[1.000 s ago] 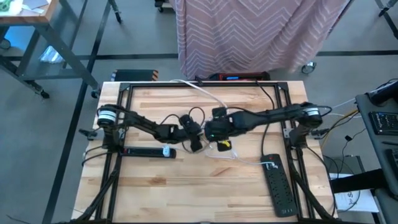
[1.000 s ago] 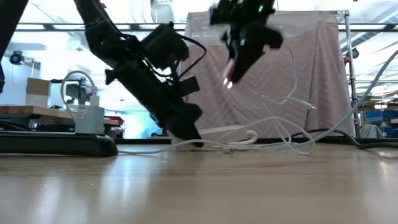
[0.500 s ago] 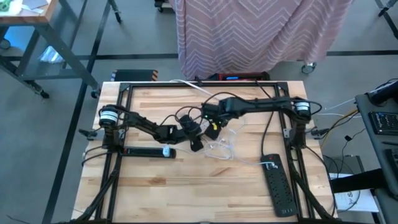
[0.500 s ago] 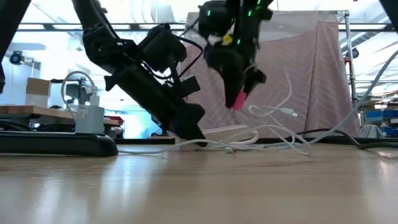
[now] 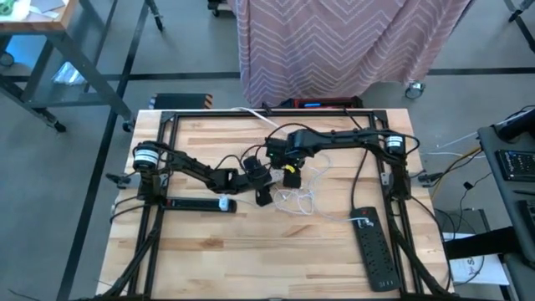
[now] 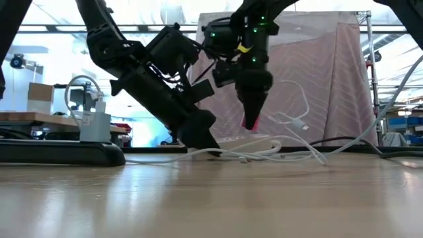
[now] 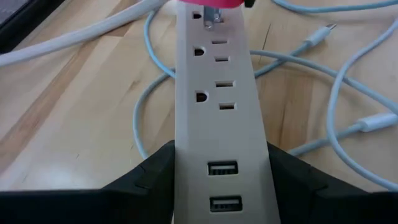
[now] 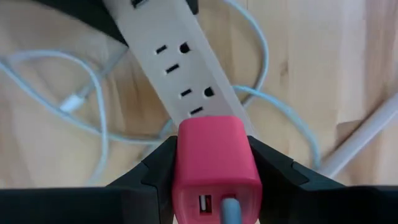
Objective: Plug in charger cables
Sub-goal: Insert the pink charger adapter into white outlet extension
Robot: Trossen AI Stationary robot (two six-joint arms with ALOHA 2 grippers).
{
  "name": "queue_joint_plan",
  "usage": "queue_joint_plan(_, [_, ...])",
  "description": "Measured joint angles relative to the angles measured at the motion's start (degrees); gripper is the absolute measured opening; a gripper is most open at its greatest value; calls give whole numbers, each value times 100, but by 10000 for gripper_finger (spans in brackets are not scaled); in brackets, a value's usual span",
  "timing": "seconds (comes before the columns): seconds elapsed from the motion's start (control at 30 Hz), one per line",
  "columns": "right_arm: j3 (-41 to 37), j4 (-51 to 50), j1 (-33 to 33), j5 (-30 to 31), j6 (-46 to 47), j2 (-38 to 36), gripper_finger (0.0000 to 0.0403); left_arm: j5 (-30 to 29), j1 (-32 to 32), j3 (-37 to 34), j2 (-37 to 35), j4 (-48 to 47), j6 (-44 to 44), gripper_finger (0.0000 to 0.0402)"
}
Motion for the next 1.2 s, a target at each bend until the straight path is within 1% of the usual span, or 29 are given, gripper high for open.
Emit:
queue_joint_plan(0.1, [8,-114,23,284,-503,74,139,52,5,0,0,8,52,178])
queue_joint_plan(0.33, [7,-150,51,427,-1280,131,139,88,7,0,0,38,54,177])
queue_joint_plan(0.57, [132,-353,64,612,-1491,70,139,123,0,2,-15,-81,45,176])
queue_joint_plan(0.97, [153,-395,206,403,-1566,118,139,130,-4,7,-15,-130,-40,176])
queue_joint_plan(1.03, [144,-399,211,286,-1569,122,139,130,-4,7,-15,-130,-38,177])
queue_joint_plan(1.2, [88,-342,221,299,-1601,125,139,130,-5,7,-15,-129,-42,179])
